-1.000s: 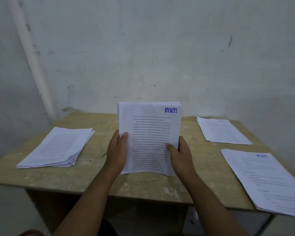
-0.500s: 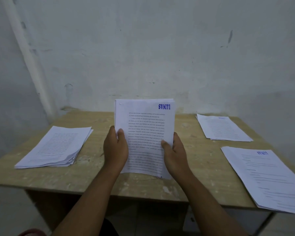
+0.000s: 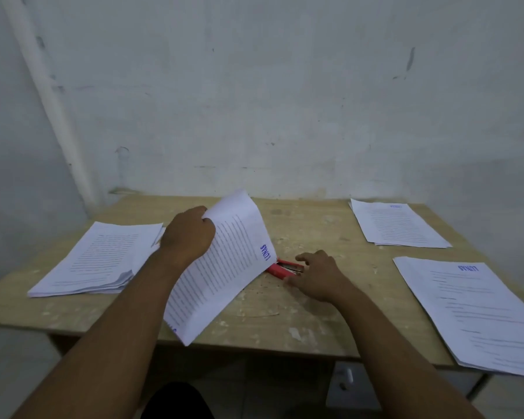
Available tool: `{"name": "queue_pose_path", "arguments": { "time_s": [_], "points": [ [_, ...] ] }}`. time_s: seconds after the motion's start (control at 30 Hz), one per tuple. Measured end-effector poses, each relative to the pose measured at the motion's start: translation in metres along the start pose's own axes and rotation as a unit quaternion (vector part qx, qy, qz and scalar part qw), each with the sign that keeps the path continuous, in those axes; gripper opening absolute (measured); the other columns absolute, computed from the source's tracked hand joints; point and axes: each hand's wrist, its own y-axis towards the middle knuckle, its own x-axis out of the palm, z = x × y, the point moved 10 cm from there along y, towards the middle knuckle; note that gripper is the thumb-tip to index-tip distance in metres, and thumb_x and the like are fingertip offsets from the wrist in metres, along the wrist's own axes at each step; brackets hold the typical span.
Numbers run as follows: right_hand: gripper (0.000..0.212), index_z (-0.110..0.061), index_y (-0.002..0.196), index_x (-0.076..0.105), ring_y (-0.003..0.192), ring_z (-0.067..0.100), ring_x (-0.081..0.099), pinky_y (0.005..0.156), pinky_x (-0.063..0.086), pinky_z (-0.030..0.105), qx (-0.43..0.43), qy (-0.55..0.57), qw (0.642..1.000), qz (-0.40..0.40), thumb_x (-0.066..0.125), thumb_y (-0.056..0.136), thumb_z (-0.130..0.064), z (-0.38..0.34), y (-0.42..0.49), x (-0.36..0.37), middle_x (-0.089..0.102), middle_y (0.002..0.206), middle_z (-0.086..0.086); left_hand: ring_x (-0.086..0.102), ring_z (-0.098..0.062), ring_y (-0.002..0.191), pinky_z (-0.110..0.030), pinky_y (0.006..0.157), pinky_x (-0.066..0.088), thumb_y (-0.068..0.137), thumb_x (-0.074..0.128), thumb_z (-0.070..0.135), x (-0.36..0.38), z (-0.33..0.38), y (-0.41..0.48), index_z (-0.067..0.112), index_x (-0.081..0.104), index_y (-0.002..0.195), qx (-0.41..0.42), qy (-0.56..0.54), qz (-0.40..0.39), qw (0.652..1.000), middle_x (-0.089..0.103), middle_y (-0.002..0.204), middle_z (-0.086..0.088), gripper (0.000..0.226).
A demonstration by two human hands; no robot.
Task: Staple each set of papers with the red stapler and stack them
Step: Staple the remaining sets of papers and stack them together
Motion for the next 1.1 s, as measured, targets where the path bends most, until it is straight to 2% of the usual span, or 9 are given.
{"name": "queue_pose_path", "arguments": {
  "time_s": [0.2,0.27,0.37,0.5,0.6,0.73,0.87,0.97,1.1],
  "points": [
    [0.048,-0.028,0.118,0.078,0.092,0.023,0.058,0.072,0.044,0.031,-0.066,-0.022,0.996,0.049,0.079,0.079,-0.057,-0.008,0.015,0.007,0.056,0.094,-0.002,0.060,-0.026,0.074,-0.033,0.062,0.038,0.098,0.039,0.021,0.015,-0.002,-0.001,0.008,0.055,0.077,0.006,0.005,-0.018,1.000,0.062,0.078,-0.008,0.029],
    [0.036,-0.019,0.096,0.083,0.070,0.017,0.059,0.057,0.037,0.029,-0.041,0.017,0.998,0.050,0.079,0.082,-0.052,-0.002,0.017,-0.002,0.063,0.074,-0.001,0.054,-0.025,0.070,-0.034,0.062,0.034,0.097,0.042,0.017,0.017,0.001,0.003,0.011,0.049,0.071,-0.004,-0.034,-0.037,0.999,0.057,0.074,-0.007,0.028],
    [0.046,-0.007,0.075,0.077,0.059,0.020,0.058,0.059,0.041,0.029,0.055,0.178,0.982,0.031,0.074,0.086,-0.051,0.025,0.020,-0.016,0.067,0.065,0.010,0.049,-0.022,0.075,-0.030,0.063,0.033,0.095,0.048,0.009,0.030,0.007,0.009,0.012,0.045,0.069,-0.012,-0.041,-0.146,0.988,0.050,0.073,-0.009,0.026],
    [0.038,-0.003,0.107,0.066,0.065,0.025,0.060,0.060,0.050,0.032,0.161,0.539,0.824,-0.069,0.077,0.090,-0.035,0.042,0.019,-0.010,0.063,0.083,0.015,0.050,-0.020,0.076,-0.035,0.071,0.038,0.085,0.050,0.021,0.052,0.007,0.002,0.018,0.051,0.077,-0.018,-0.054,-0.285,0.957,0.056,0.084,-0.009,0.008],
    [0.035,-0.001,0.109,0.067,0.085,0.029,0.068,0.080,0.060,0.039,0.156,0.628,0.756,-0.096,0.074,0.094,-0.032,0.036,0.020,-0.015,0.068,0.094,0.017,0.043,-0.021,0.086,-0.037,0.074,0.032,0.088,0.047,0.021,0.089,0.014,-0.009,0.018,0.046,0.080,0.045,0.067,-0.352,0.932,0.049,0.094,-0.007,0.008],
    [0.025,-0.003,0.107,0.070,0.091,0.030,0.071,0.095,0.059,0.043,0.120,0.605,0.781,-0.097,0.074,0.095,-0.025,0.031,0.023,-0.010,0.072,0.100,0.018,0.055,-0.024,0.112,-0.033,0.086,0.039,0.105,0.042,0.029,0.134,0.022,-0.029,0.013,0.060,0.128,0.090,0.081,-0.335,0.934,0.057,0.125,-0.004,0.033],
    [0.024,-0.002,0.107,0.071,0.092,0.031,0.070,0.086,0.061,0.041,0.115,0.553,0.822,-0.078,0.074,0.095,-0.023,0.033,0.023,0.002,0.072,0.101,0.019,0.060,-0.033,0.103,-0.032,0.074,0.036,0.106,0.042,0.023,0.163,0.033,-0.047,0.013,0.057,0.104,0.138,0.058,-0.281,0.948,0.059,0.102,-0.004,0.018],
    [0.025,-0.004,0.103,0.073,0.087,0.029,0.069,0.083,0.058,0.039,0.092,0.517,0.848,-0.071,0.074,0.095,-0.028,0.029,0.026,0.005,0.074,0.099,0.018,0.059,-0.032,0.113,-0.028,0.080,0.033,0.106,0.046,0.026,0.168,0.036,-0.056,0.007,0.061,0.123,0.170,0.051,-0.224,0.958,0.062,0.119,-0.010,0.029],
    [0.031,-0.005,0.101,0.078,0.091,0.028,0.072,0.086,0.057,0.041,0.043,0.465,0.880,-0.085,0.074,0.094,-0.035,0.020,0.030,0.005,0.078,0.102,0.014,0.053,-0.021,0.080,-0.031,0.071,0.032,0.099,0.050,0.031,0.161,0.041,-0.064,0.018,0.056,0.091,0.209,0.031,-0.109,0.971,0.055,0.085,0.002,0.017]
  ]
}}
